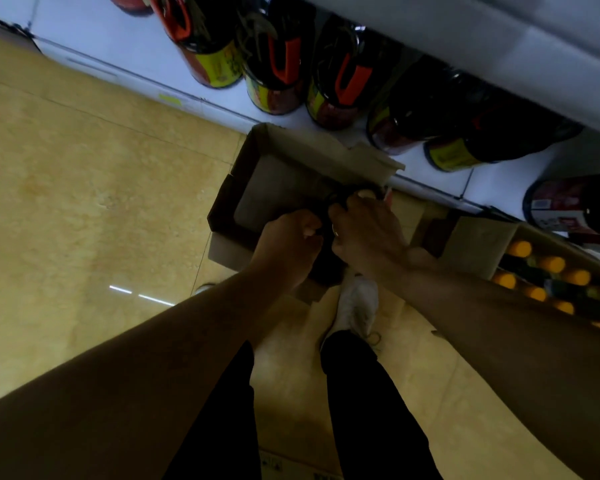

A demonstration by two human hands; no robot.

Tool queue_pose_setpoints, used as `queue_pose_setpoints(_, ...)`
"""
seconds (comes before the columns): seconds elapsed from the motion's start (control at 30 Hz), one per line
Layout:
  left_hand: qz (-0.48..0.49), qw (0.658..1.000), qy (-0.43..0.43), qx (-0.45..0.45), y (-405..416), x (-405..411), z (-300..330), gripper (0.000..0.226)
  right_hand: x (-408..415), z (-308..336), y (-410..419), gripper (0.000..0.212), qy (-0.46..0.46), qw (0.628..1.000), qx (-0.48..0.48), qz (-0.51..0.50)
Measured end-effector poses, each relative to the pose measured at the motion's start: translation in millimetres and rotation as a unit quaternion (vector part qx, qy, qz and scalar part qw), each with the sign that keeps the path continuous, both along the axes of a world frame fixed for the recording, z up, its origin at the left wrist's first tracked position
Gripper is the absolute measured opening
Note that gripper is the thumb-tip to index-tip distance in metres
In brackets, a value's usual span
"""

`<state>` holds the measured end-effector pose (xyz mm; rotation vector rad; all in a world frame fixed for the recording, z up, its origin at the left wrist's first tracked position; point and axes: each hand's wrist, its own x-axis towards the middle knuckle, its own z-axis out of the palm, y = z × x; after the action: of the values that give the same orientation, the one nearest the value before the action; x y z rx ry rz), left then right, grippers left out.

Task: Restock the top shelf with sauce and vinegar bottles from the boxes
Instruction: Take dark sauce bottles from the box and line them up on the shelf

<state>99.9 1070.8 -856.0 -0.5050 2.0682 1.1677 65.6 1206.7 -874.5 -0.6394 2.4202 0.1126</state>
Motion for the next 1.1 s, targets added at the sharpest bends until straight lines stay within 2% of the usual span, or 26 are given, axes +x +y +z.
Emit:
queue_pose_setpoints(0.17,-0.044,0.998,0.051,-0.011,-3.8,-11.5,36.8,0.029,-10.6,65.3,-8.0,0.026,0.025,0.998,-0.047,-0.041)
queue_pose_setpoints(0.3,-0.116,0.987,0.105,-0.023,-11.5,-22.0,72.1,0.040,-21.4,120.5,-15.4,0.025,0.053,0.992,-0.113,-0.020)
queue_pose_setpoints(0.4,-0.150,0.978,0.146,0.000,-21.2,-32.1,109.7,0.047,-23.6,167.1,-18.9,0.027,0.097,0.979,-0.180,-0.007)
queue_pose_setpoints(0.57,-0.174,0.952,0.245,0.054,-40.3,-44.7,186.8,0.044,-35.2,256.3,-24.5,0.018,0.105,0.964,-0.245,-0.011)
queue_pose_setpoints(0.73,-0.175,0.940,0.274,0.102,-52.5,-62.5,286.2,0.033,-52.8,363.0,-37.0,0.021,0.118,0.968,-0.219,0.001)
queue_pose_setpoints(0.93,-0.182,0.928,0.314,0.086,-70.5,-76.4,397.1,0.027,-59.9,484.1,-52.4,0.026,0.153,0.957,-0.246,-0.003)
queue_pose_setpoints(1.1,-0.181,0.909,0.367,0.078,-84.1,-76.0,489.0,0.017,-57.1,576.8,-62.6,0.039,0.203,0.940,-0.275,0.005)
